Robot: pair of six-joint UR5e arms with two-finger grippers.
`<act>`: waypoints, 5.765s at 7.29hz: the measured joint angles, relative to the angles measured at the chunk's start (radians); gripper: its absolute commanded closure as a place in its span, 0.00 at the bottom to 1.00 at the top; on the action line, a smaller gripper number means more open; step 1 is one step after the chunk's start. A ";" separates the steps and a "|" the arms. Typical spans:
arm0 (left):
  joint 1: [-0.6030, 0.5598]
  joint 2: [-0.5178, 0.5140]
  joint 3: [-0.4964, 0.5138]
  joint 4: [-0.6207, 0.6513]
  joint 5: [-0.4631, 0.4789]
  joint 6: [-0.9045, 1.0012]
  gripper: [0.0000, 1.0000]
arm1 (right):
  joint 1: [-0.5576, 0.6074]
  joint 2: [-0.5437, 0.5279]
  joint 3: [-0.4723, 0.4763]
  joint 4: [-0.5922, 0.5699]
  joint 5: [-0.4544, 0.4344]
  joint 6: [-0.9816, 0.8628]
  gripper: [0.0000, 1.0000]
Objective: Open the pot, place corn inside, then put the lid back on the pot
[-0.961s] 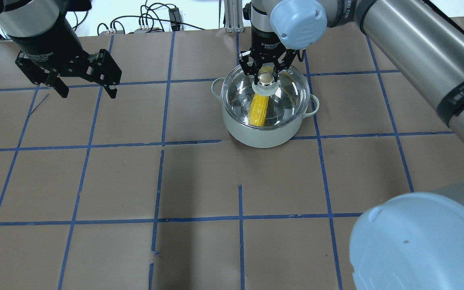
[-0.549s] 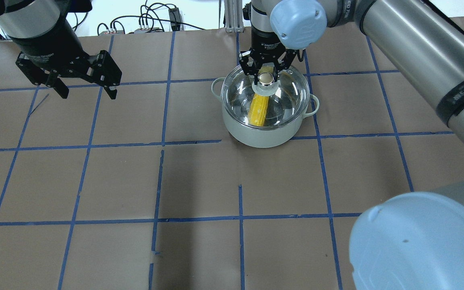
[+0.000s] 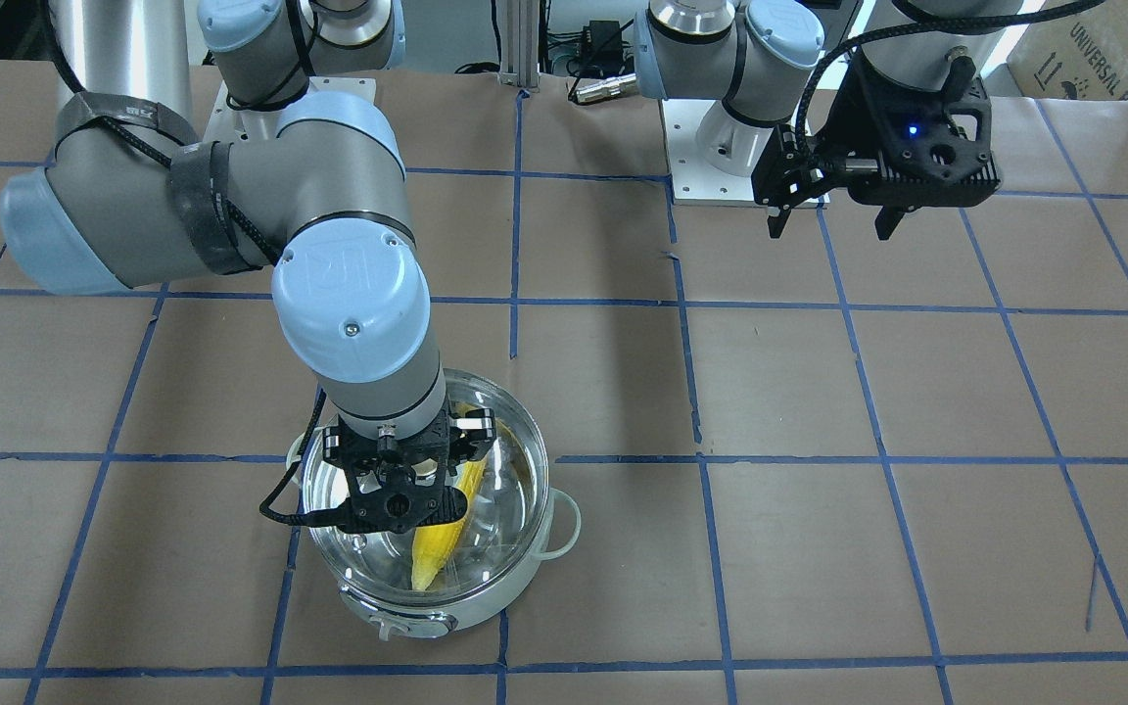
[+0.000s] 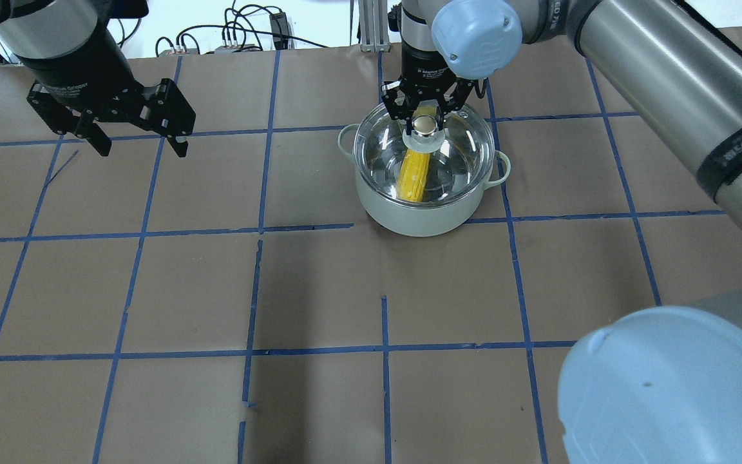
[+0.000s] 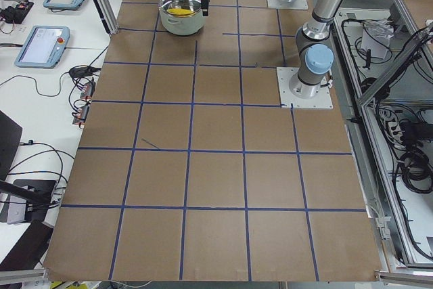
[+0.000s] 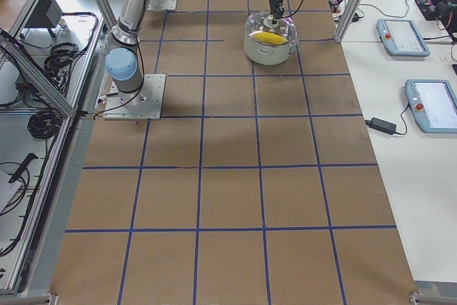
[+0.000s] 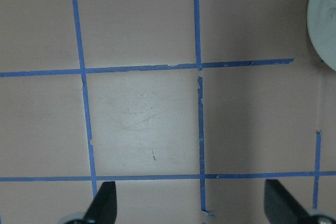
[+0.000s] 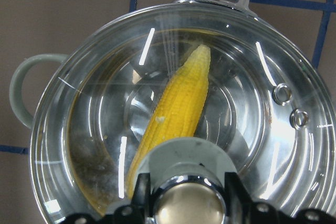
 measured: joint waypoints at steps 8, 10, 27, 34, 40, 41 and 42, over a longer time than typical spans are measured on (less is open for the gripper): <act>0.003 -0.003 0.002 0.003 -0.003 0.000 0.00 | 0.000 0.002 0.003 -0.062 -0.004 0.000 0.53; 0.003 -0.003 0.002 0.003 -0.001 0.000 0.00 | 0.000 0.001 0.003 -0.058 -0.005 0.005 0.56; 0.002 -0.002 0.003 0.004 -0.001 0.000 0.00 | -0.001 -0.007 0.003 0.017 -0.006 0.014 0.57; 0.002 -0.002 0.003 0.004 0.000 0.000 0.00 | -0.002 0.001 0.000 0.014 -0.001 0.009 0.55; 0.002 0.000 0.002 0.004 0.000 0.000 0.00 | -0.003 0.003 -0.009 0.004 -0.004 0.001 0.32; 0.002 0.000 0.002 0.004 0.000 0.000 0.00 | -0.003 0.004 -0.010 0.002 -0.004 0.000 0.32; 0.002 0.000 0.002 0.004 0.000 0.000 0.00 | -0.004 0.002 -0.012 0.002 -0.004 0.000 0.30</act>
